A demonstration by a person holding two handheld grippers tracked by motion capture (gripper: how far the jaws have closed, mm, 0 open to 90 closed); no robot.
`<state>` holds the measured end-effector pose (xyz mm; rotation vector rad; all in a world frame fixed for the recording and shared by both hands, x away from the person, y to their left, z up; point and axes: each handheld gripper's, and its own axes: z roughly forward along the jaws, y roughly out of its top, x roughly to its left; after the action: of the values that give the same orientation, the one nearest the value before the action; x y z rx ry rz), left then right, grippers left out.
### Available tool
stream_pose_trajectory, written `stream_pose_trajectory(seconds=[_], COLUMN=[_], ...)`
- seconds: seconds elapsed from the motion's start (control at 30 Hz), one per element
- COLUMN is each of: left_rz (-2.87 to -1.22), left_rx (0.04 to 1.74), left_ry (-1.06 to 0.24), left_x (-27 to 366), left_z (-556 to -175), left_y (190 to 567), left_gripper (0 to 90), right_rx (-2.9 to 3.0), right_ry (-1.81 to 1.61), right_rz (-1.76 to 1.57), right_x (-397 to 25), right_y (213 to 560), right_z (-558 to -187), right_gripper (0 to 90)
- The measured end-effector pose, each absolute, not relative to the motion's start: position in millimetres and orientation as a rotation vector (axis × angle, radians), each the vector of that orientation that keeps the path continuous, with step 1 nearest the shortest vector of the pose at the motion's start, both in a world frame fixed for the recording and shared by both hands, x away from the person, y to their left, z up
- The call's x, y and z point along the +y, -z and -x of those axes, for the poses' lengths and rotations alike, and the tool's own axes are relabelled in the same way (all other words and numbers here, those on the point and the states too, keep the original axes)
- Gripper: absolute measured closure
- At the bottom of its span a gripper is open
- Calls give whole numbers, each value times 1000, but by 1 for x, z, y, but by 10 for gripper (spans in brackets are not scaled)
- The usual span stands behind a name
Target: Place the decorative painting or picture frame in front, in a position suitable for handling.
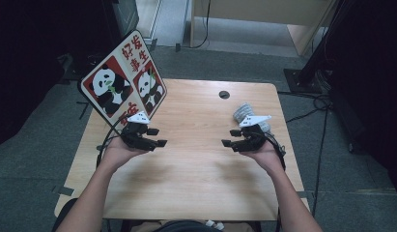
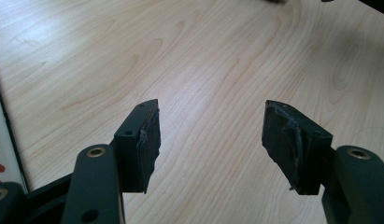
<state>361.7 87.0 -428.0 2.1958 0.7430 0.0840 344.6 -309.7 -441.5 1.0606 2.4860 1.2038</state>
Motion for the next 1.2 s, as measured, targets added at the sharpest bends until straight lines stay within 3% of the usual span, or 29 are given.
stream_pose_trajectory(seconds=[0.57, 1.2], left_rz=[-2194, -2163], left_rx=[745, 761], left_ry=[-70, -57], left_x=[95, 113], left_z=[-359, -351], left_y=[421, 410], left_gripper=[383, 376], right_rx=[2505, 2511], right_ry=[-1227, -1177], right_rz=[-1112, -1099], right_x=[-312, -311], right_y=[443, 443], right_z=[-348, -349], right_gripper=[440, 404])
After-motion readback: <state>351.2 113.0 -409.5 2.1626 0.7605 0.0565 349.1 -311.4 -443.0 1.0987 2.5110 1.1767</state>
